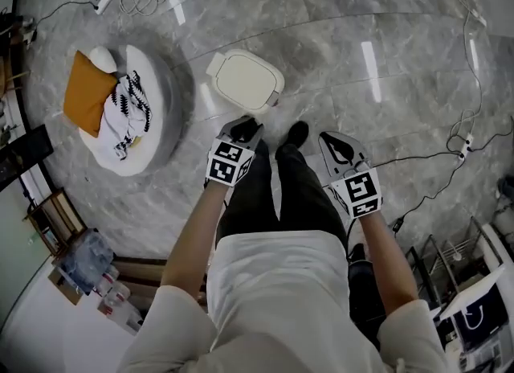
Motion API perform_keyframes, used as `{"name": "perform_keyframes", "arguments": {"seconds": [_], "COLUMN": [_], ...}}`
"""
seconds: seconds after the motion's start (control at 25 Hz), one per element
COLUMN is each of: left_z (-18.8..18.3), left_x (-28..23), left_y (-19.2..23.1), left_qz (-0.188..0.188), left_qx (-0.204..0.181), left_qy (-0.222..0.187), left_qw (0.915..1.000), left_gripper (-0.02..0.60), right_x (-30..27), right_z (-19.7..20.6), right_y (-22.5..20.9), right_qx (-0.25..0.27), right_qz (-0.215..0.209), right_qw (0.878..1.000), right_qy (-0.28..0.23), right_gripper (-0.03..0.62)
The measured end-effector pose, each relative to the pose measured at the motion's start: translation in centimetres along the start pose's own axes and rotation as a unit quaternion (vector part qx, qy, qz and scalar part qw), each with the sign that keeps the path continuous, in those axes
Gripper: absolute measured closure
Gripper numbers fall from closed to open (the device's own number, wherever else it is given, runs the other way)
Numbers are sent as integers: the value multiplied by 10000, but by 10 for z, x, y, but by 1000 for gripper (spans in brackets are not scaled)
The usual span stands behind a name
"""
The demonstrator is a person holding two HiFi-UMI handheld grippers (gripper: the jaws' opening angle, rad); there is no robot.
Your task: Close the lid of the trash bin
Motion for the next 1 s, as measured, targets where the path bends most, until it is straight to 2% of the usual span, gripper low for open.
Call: {"name": "perform_keyframes", "arguments": {"seconds": [0.4,0.72,1.0], "left_z": [-12,3,27], "left_x": [105,189,262], "left_y": [-13,-15,-29], "left_qz": [-485,-826,-1047], "left_qx": [60,70,71], "left_qy": [-694,-1359,-1728], "left_qw": [9964,9873,9794], "left_gripper": [540,561,565], "right_x": [32,49,66], "right_z": [-40,-41,-38], "right_y": [44,111,157], "right_qx": [361,647,850], "right_qz": [-18,56,142], "right_qw": [9991,9969,9943], "right_qy": [-221,-441,-629], "right_gripper": [563,563,563]}}
Point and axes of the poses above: the fingertips, and each gripper's own axes: x backward along the fingers, y to its left, z out of its underside, the point moved 9 cm from there along x, backward along the fingers, and after that the axes turned 14 degrees about -x, right-handed, at the moved point
